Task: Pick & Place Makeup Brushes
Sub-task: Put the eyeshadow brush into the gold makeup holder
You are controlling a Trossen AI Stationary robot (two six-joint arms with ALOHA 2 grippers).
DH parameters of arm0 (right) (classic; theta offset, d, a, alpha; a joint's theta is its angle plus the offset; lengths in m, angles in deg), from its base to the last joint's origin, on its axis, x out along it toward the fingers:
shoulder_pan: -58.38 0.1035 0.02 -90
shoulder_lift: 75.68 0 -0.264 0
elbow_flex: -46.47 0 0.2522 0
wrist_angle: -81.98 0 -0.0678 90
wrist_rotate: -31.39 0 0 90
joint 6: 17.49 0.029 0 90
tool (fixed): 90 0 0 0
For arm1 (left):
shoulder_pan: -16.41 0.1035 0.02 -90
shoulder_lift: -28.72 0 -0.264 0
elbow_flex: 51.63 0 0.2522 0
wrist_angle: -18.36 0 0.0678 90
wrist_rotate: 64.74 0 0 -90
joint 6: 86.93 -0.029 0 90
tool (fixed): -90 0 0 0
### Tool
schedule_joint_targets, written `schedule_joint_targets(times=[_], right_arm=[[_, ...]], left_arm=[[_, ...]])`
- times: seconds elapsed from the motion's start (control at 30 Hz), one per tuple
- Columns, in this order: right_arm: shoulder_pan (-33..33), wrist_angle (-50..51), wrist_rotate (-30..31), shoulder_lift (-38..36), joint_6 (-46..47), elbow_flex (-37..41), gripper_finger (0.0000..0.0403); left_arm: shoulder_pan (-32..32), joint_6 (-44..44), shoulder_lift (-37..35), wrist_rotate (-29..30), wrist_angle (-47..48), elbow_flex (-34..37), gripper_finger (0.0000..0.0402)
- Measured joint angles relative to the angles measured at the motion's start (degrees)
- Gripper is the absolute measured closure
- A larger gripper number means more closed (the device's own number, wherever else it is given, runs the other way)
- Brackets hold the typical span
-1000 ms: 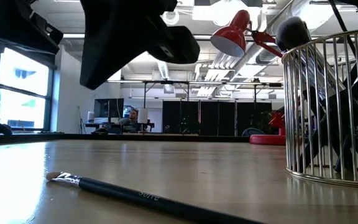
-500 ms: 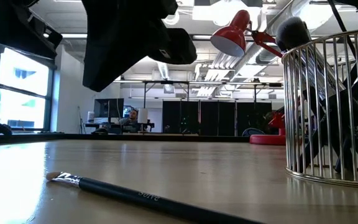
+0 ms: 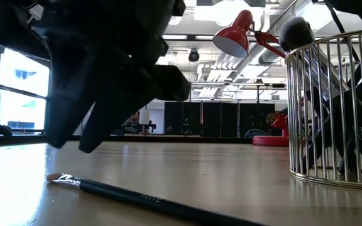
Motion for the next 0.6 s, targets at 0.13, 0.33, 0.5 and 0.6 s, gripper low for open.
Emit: schedule_joint_targets(times=[0.13,0.33,0.5,0.6], right_arm=[[0.4,-1.2,-0.2,0.8,1.2,0.0,0.0289],[0.7,-3.7,-0.5,1.9,1.6,0.0,0.0288],[0.7,-4.3,-3.3,3.5,1.4,-0.3,0.0289],[0.5,-3.7,-3.8,3.6,0.7,-0.3,0.0297]], left_arm=[[0.0,0.3,0.0,-1.2,0.0,0.0,0.0401],[0.0,0.3,0.2,-1.5,0.3,0.0,0.0401],[0.0,0.3,0.2,-1.7,-0.3,0.0,0.0401],[0.0,0.0,0.2,-1.7,-1.0,0.0,0.0401]])
